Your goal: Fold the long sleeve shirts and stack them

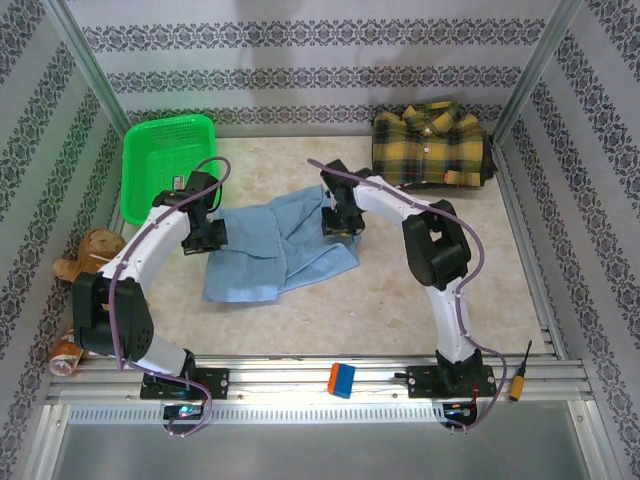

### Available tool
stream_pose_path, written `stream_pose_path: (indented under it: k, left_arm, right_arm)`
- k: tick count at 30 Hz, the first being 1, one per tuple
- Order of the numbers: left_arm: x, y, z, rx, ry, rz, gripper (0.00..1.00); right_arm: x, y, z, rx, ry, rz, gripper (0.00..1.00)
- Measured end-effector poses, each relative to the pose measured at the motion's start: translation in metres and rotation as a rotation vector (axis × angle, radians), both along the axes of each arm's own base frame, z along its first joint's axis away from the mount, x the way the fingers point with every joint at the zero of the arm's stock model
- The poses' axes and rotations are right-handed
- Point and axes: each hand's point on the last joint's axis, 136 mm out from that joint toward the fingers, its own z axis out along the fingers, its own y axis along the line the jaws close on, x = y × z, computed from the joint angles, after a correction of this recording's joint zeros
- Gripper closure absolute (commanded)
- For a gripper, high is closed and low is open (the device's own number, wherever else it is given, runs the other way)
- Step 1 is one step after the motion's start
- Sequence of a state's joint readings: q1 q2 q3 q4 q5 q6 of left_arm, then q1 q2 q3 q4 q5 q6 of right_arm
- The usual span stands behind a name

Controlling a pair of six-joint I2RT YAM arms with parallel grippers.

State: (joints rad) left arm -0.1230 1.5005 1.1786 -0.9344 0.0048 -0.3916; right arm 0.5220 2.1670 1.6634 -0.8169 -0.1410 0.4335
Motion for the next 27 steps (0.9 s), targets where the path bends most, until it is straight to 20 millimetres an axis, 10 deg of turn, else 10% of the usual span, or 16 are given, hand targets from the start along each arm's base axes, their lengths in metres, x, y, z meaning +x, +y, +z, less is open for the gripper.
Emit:
stream_pose_path:
  k: [14,22,27]
  left_arm:
    - [0.026,0.0,0.02,-0.015,-0.044,-0.022,0.96]
    - [0.025,-0.003,0.019,-0.022,-0.038,-0.063,0.96]
    - [0.025,-0.004,0.019,-0.021,-0.036,-0.088,0.96]
  right_arm:
    - [-0.096,-0.008,-0.007,-0.003,0.111,-0.078,0.61]
    - [-0.064,-0.014,0.03,0.077,0.023,-0.147,0.54]
    - [-0.024,0.024,0.089,0.233,-0.112,-0.103,0.59]
